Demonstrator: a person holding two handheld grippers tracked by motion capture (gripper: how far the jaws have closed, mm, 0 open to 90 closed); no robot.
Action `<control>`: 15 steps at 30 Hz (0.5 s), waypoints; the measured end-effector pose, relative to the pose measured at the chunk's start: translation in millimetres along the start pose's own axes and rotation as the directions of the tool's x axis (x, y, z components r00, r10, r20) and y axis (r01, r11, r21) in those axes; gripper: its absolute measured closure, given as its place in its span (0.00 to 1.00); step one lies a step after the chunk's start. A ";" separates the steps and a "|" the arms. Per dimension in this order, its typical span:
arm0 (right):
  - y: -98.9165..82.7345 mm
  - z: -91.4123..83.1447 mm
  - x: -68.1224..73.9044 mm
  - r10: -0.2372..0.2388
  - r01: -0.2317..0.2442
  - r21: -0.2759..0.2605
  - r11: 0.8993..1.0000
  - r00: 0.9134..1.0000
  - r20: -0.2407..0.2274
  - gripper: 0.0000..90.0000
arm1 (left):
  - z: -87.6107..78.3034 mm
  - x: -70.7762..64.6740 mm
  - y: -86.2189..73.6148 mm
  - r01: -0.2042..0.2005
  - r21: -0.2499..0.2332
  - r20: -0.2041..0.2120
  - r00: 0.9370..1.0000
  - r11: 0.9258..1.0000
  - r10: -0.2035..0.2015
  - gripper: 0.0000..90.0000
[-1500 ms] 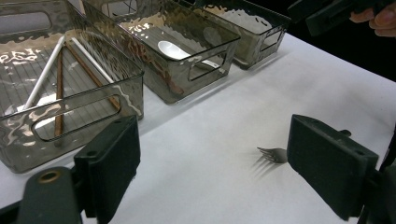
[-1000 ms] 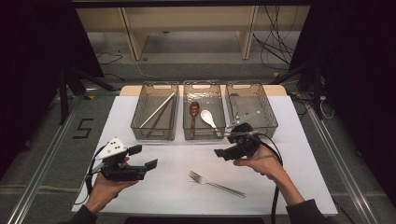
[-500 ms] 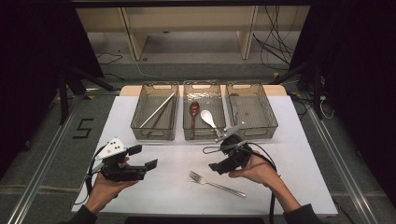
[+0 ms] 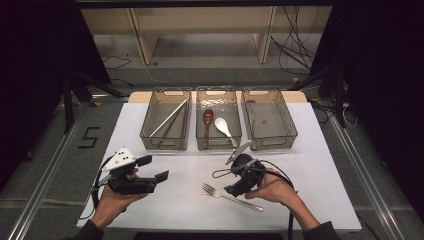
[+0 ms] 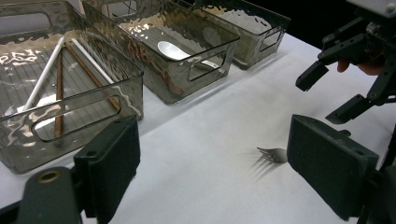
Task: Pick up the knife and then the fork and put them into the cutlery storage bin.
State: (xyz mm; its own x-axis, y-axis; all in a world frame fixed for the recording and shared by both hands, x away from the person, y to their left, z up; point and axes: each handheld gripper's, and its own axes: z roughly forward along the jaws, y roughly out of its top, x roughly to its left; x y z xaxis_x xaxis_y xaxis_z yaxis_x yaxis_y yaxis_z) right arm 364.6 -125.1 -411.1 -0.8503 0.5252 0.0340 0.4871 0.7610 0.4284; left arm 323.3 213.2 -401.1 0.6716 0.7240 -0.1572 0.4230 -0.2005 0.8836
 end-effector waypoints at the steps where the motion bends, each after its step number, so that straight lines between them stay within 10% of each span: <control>1: -0.3 1.3 0.8 -0.002 0.002 0.010 1.000 1.000 -0.001 0.35 | 0.0 0.0 0.0 0.001 0.000 0.000 1.000 1.000 -0.001 0.19; 15: -5.6 18.4 11.0 -0.061 0.064 0.120 0.991 0.998 -0.032 0.54 | 0.3 -0.3 0.0 0.002 -0.003 0.000 1.000 1.000 -0.002 0.19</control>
State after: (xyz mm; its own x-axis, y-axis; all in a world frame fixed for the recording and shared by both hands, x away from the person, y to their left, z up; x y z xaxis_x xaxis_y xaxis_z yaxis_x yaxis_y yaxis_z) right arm 356.2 -116.6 -429.7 -0.8844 0.4654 0.0363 0.4516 0.8335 0.3184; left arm 323.3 212.8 -401.3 0.6705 0.7246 -0.1592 0.4227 -0.1968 0.8847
